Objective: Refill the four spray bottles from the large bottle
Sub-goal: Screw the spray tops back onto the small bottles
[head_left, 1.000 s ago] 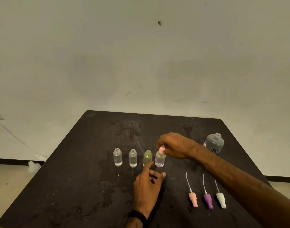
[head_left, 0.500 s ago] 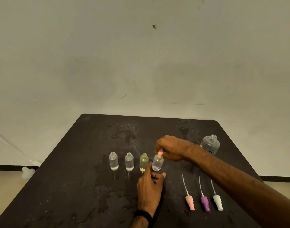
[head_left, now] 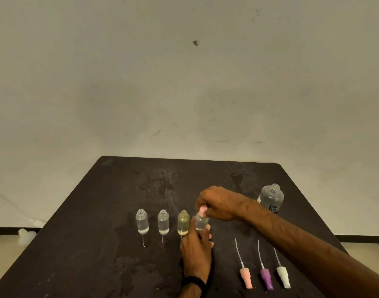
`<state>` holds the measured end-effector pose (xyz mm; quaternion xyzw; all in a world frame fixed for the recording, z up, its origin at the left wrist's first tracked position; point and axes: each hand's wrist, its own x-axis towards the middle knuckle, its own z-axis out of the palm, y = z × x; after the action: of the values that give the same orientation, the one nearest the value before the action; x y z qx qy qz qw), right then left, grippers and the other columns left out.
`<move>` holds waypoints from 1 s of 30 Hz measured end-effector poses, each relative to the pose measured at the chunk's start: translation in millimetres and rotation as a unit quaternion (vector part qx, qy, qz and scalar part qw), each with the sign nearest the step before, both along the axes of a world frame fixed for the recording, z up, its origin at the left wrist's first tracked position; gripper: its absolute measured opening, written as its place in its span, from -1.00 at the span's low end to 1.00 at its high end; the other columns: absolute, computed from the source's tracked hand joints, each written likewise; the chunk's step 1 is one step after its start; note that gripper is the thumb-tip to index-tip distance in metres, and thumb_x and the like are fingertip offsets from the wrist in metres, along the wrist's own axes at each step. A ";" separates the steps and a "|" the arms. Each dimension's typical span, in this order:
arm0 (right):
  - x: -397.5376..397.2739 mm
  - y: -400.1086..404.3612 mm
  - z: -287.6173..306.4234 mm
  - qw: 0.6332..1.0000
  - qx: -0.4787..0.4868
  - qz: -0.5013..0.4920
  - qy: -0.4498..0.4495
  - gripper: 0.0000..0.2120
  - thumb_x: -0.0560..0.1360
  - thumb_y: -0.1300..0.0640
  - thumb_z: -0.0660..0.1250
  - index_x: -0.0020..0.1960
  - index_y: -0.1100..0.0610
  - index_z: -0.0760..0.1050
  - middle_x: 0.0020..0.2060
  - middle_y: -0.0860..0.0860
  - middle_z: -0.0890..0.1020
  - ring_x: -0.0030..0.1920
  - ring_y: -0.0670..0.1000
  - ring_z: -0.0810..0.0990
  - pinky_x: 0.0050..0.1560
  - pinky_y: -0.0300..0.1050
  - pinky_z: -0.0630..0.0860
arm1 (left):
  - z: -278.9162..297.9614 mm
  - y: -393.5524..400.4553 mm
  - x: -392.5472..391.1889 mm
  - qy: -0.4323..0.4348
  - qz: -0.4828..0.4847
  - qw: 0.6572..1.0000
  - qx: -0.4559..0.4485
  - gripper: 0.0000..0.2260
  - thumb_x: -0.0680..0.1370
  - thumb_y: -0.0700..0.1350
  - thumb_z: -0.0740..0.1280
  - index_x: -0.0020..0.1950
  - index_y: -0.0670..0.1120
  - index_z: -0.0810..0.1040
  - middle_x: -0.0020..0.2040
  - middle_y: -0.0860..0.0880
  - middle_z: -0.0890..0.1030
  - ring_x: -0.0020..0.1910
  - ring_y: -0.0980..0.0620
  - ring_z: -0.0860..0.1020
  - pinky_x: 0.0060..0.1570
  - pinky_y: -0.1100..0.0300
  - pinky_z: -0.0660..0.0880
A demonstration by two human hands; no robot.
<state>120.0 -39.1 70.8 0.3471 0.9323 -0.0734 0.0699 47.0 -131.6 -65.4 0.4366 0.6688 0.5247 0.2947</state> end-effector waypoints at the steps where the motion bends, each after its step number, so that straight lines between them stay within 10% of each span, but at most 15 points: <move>1: 0.4 0.7 0.0 1.000 0.003 -0.001 -0.008 -0.75 0.57 0.10 0.31 0.23 0.13 0.55 0.14 0.07 0.59 0.14 0.03 0.55 0.17 -0.10 0.50 | 0.7 0.5 -0.1 0.006 -0.001 1.000 0.003 -0.69 0.63 -0.04 0.32 0.38 0.01 0.50 -0.25 0.09 0.66 -0.28 0.19 0.66 -0.28 0.52 0.45; 9: 4.6 1.5 -6.4 0.993 0.069 -0.028 -0.087 -0.45 0.52 -0.30 0.23 0.16 0.17 0.51 0.04 0.12 0.61 -0.04 0.06 0.59 0.04 0.00 0.59 | -12.2 3.5 -1.1 0.047 -0.021 0.999 0.012 -0.73 0.62 0.02 0.34 0.32 0.08 0.52 -0.26 0.14 0.66 -0.24 0.29 0.64 -0.18 0.46 0.51; 13: 4.5 4.2 3.4 0.998 0.003 0.001 -0.070 -0.46 0.47 -0.01 0.44 0.38 0.12 0.38 0.24 0.09 0.51 0.21 0.09 0.52 0.24 0.00 0.50 | -16.5 5.5 -2.9 0.040 -0.030 0.999 0.015 -0.72 0.62 0.01 0.34 0.33 0.04 0.53 -0.23 0.14 0.67 -0.24 0.28 0.64 -0.10 0.28 0.62; 17: 4.8 3.7 4.5 0.996 0.014 0.004 -0.092 -0.72 0.57 0.03 0.32 0.22 0.14 0.52 0.09 0.11 0.61 0.06 0.07 0.60 0.14 -0.02 0.56 | -17.3 4.9 -2.3 0.038 -0.034 0.998 0.021 -0.76 0.62 0.05 0.33 0.28 0.17 0.48 -0.19 0.11 0.69 -0.23 0.29 0.64 -0.10 0.33 0.61; 23: 6.1 -2.4 12.9 0.979 0.134 -0.013 -0.157 -0.44 0.51 -0.37 0.15 -0.03 0.15 0.49 -0.18 0.08 0.53 -0.20 0.03 0.52 -0.13 -0.06 0.51 | -16.8 4.0 -4.7 0.018 -0.045 0.998 0.036 -0.78 0.62 0.04 0.34 0.26 0.16 0.49 -0.24 0.09 0.67 -0.23 0.26 0.65 -0.17 0.39 0.57; 26: 6.9 -1.0 10.6 0.994 0.035 0.002 -0.099 -0.55 0.51 -0.10 0.37 0.30 0.10 0.43 0.14 0.09 0.55 0.10 0.08 0.56 0.10 -0.04 0.53 | -17.7 4.6 -5.7 -0.006 -0.049 0.998 0.047 -0.79 0.62 -0.01 0.35 0.22 0.19 0.48 -0.21 0.06 0.68 -0.24 0.23 0.66 -0.20 0.40 0.57; 30: 5.1 -1.3 2.6 0.996 0.033 0.022 -0.076 -0.74 0.57 0.03 0.31 0.20 0.12 0.52 0.11 0.09 0.58 0.11 0.08 0.57 0.12 -0.01 0.54 | -16.6 3.2 -5.1 -0.017 -0.049 0.997 0.061 -0.77 0.61 -0.03 0.37 0.23 0.19 0.49 -0.21 0.06 0.70 -0.27 0.21 0.66 -0.20 0.40 0.57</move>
<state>125.0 -40.4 73.4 0.3328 0.9338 -0.0149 0.1307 41.9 -128.4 -82.0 0.4765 0.6085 0.5568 0.3043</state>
